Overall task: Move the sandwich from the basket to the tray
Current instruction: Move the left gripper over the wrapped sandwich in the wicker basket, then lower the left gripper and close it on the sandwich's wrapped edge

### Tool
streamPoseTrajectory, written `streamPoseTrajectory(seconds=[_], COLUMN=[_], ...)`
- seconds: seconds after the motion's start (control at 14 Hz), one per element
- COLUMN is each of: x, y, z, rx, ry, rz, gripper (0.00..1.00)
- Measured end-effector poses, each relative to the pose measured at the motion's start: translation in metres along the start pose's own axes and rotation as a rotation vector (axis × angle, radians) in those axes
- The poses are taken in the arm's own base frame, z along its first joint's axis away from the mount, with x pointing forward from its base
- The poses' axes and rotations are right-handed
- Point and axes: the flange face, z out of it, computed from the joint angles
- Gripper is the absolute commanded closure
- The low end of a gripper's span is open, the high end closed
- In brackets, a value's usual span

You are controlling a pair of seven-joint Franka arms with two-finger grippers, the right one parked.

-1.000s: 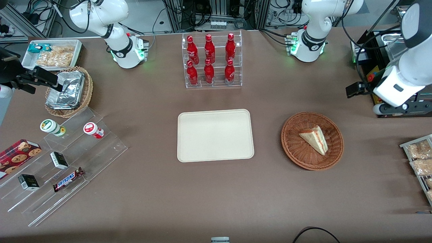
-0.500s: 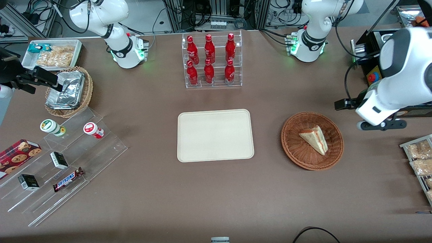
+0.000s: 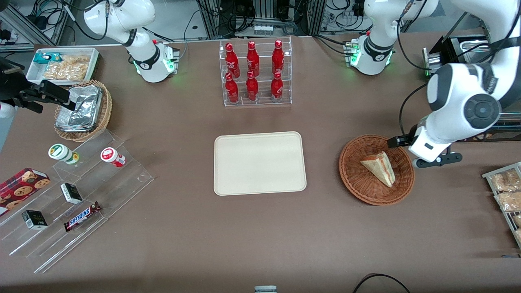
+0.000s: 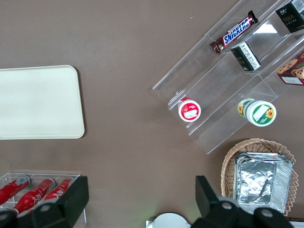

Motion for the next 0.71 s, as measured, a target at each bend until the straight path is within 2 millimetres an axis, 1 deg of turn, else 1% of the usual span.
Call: streamPoseTrajectory(seconds=[0.21,0.36,0.71], x=[-0.005,-0.008,-0.002], y=[0.013,0.020,0.026], z=[0.027,0.042,0.069], rx=[-0.026,-0.040,-0.079], ry=[0.052,0.068,0.100], rz=[-0.209,-0.332,-0.481], gripper=[0.00,0.00,0.00])
